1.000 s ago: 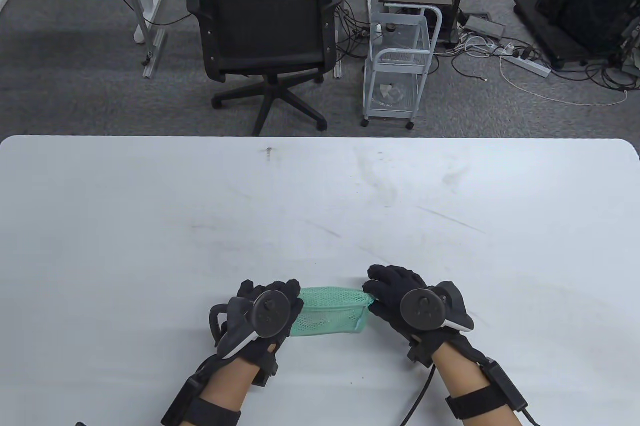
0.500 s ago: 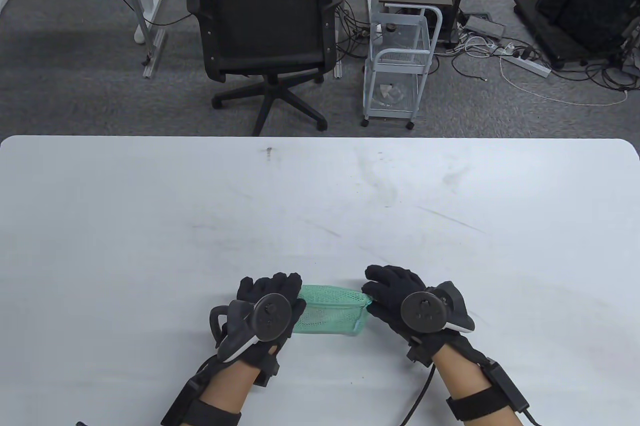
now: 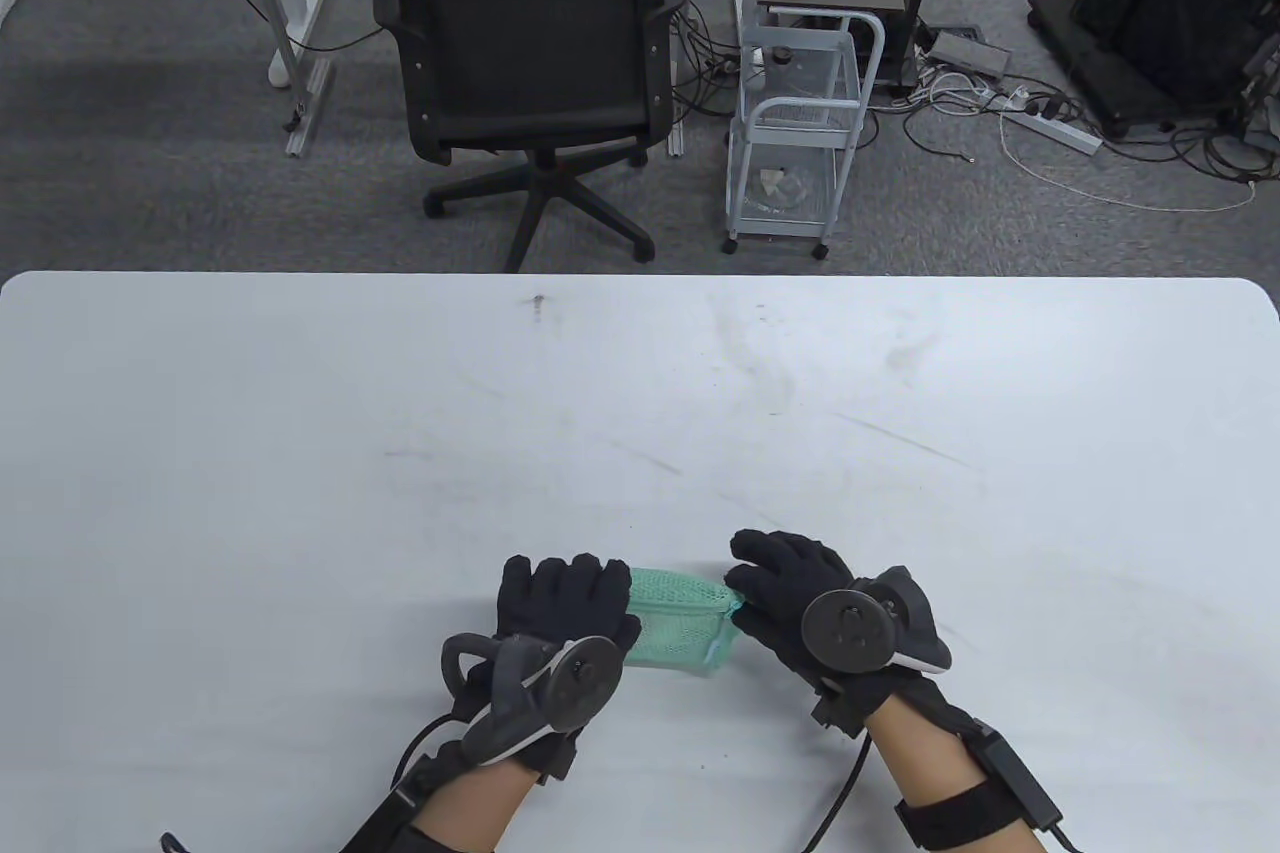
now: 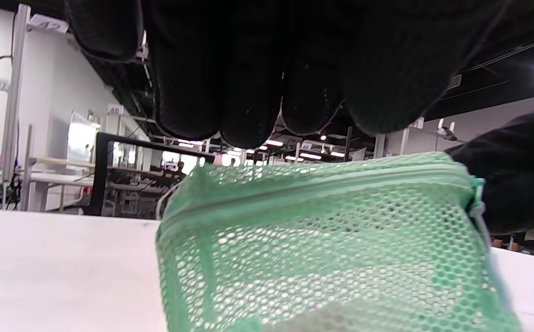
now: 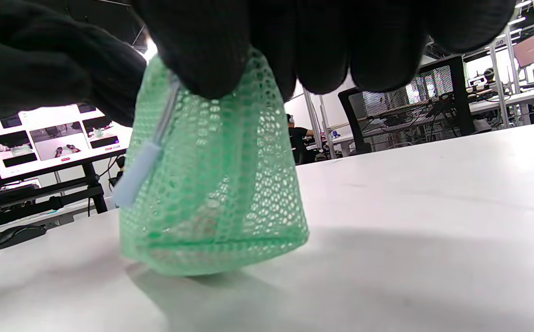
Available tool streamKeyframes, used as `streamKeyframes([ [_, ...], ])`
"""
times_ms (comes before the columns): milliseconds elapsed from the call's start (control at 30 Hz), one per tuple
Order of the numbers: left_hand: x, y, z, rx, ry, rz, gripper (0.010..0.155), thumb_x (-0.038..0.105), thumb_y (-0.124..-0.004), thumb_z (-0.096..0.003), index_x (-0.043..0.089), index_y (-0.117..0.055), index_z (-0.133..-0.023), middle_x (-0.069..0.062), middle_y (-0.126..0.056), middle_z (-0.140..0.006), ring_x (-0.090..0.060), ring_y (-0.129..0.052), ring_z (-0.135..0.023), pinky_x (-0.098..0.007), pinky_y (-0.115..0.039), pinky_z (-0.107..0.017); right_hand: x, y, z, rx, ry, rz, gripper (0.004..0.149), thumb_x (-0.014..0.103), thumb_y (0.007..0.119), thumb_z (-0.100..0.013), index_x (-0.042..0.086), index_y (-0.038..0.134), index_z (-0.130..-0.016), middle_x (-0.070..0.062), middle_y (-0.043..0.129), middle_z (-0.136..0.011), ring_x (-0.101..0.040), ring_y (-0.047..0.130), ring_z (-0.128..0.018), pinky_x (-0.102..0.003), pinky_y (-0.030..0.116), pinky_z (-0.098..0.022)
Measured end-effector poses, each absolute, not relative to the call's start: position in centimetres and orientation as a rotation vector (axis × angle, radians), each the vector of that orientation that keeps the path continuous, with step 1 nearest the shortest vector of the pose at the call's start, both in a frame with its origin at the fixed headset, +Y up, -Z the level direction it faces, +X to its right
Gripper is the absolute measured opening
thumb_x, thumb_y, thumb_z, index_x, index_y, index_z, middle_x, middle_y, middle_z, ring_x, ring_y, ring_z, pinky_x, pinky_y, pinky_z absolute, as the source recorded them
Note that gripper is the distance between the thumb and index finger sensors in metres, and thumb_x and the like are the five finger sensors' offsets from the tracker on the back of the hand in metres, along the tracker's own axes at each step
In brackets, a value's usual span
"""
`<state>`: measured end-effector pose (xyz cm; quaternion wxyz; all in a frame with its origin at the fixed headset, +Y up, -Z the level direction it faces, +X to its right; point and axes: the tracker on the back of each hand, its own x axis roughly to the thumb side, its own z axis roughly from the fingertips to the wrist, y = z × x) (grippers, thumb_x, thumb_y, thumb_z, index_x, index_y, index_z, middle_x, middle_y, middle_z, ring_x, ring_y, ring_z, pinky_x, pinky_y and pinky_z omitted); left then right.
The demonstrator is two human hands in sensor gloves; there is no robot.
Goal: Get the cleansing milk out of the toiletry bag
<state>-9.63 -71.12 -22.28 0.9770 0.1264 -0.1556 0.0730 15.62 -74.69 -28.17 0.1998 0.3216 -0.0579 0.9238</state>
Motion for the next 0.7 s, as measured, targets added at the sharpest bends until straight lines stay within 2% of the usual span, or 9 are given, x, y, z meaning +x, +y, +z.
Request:
streamKeyframes([
  [333,-7.5,-72.4,-21.7,0.158,-0.414,0.159,0.056,0.052,-0.094,-0.0434,0.024,-0.091,-0.092,-0.009,-0.098,-0.095,-0.041,-0.098,-0.083,-0.066,-0.064,-0.071,15.1,-74.5,-27.5,0.822,-0.229,2.571,0.042,0.03,0.09,-0.051,0.003,0.091,-0.083,-0.027,0.077,-0.106,-0.062,0.079,-0.085,-0.073,0.065,-0.06],
  [700,-6.5,-72.9,-21.4,0.16,-0.387,0.113,0.058,0.055,-0.096,-0.0408,0.022,-0.094,-0.088,-0.009,-0.1,-0.092,-0.042,-0.1,-0.079,-0.066,-0.065,-0.07,13.5,-73.9,-25.9,0.714,-0.266,2.525,0.042,0.031,0.092,-0.05,-0.001,0.092,-0.078,-0.029,0.079,-0.104,-0.063,0.08,-0.083,-0.073,0.065,-0.059],
])
